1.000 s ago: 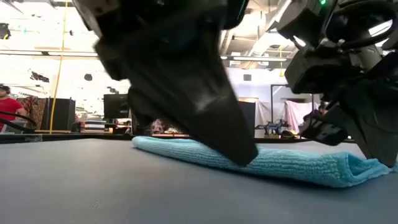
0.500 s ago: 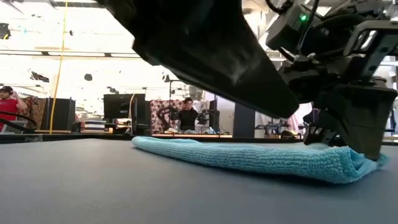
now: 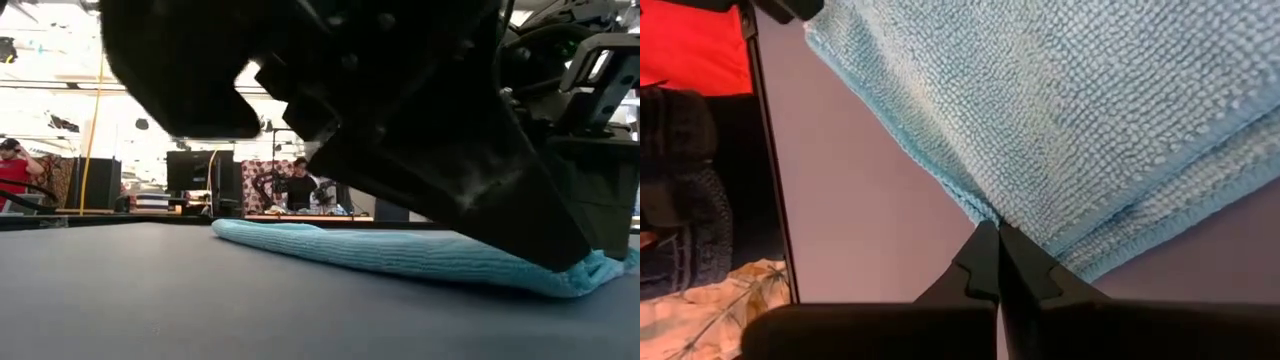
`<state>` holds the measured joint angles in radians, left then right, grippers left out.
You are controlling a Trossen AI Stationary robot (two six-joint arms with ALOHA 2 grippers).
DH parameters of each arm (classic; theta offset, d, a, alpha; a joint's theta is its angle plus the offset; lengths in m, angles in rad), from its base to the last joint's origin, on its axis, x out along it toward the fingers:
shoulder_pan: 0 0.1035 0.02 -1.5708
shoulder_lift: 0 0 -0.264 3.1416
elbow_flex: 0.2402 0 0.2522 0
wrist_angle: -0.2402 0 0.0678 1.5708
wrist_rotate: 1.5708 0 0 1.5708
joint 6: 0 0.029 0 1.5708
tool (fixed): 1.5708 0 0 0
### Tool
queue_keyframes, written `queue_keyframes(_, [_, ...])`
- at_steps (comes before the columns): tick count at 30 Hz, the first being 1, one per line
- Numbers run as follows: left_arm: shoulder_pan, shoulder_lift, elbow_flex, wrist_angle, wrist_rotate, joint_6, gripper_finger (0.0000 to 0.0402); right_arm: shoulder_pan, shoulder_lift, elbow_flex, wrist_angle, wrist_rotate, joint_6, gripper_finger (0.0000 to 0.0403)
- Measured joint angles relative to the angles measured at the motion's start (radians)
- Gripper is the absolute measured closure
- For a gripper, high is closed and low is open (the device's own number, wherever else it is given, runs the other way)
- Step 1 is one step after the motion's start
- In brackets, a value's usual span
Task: Roll towel into tight, uniform cylinder
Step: Roll the blue microfiber cloth
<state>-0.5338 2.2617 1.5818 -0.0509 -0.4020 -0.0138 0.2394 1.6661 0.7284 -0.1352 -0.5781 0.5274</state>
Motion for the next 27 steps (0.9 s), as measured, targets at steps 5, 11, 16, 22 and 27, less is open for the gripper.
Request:
queue_keyframes(5, [0.005, 0.0, 0.024, -0.079, 0.003, 0.002, 0.0232, 0.0, 0.0, 0.0, -0.004, -0.001, 0.0, 0.0385])
queue_keyframes(11, [0.015, 0.013, 0.024, -0.057, 0.064, -0.016, 0.0246, -0.005, -0.001, 0.0, -0.002, 0.0, 0.017, 0.0385])
queue_keyframes(16, [0.021, 0.014, 0.021, -0.059, 0.081, -0.033, 0.0285, -0.005, -0.001, 0.0, -0.003, 0.002, 0.023, 0.0385])
queue_keyframes(22, [0.038, 0.014, 0.02, -0.063, 0.129, -0.084, 0.0336, -0.008, -0.001, 0.0, -0.003, 0.004, 0.053, 0.0385])
queue_keyframes(27, [0.045, 0.014, 0.02, -0.077, 0.165, -0.124, 0.0375, -0.008, -0.001, 0.0, -0.005, 0.004, 0.075, 0.0385])
